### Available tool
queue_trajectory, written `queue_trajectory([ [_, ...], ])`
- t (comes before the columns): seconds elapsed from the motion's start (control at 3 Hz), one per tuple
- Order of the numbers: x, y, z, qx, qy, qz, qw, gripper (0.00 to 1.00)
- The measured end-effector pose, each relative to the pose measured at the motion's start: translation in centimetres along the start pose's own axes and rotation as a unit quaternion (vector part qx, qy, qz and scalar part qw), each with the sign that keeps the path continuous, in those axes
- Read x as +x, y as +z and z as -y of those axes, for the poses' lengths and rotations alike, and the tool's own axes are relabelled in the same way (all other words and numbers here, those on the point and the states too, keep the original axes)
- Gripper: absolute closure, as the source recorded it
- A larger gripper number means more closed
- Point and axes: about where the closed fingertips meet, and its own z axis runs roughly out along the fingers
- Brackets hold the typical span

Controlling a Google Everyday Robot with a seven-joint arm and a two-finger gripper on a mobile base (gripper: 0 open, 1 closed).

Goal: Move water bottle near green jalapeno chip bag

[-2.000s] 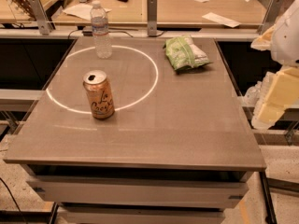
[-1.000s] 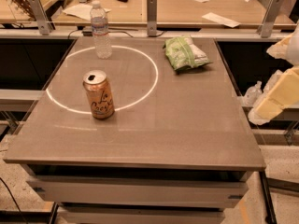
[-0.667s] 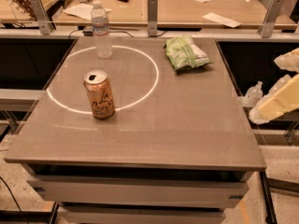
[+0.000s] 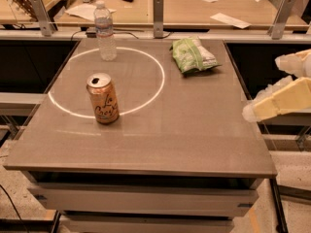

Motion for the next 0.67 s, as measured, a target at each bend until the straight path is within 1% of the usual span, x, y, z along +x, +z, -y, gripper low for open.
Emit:
queue_trajectory([
  [0.33,-0.4,1.7,-2.0,-0.018,0.012,0.015,0.9997,0.00],
  [0.67,-0.1,3.7,-3.5,-0.039,0.039,0.012,0.9984,0.00],
])
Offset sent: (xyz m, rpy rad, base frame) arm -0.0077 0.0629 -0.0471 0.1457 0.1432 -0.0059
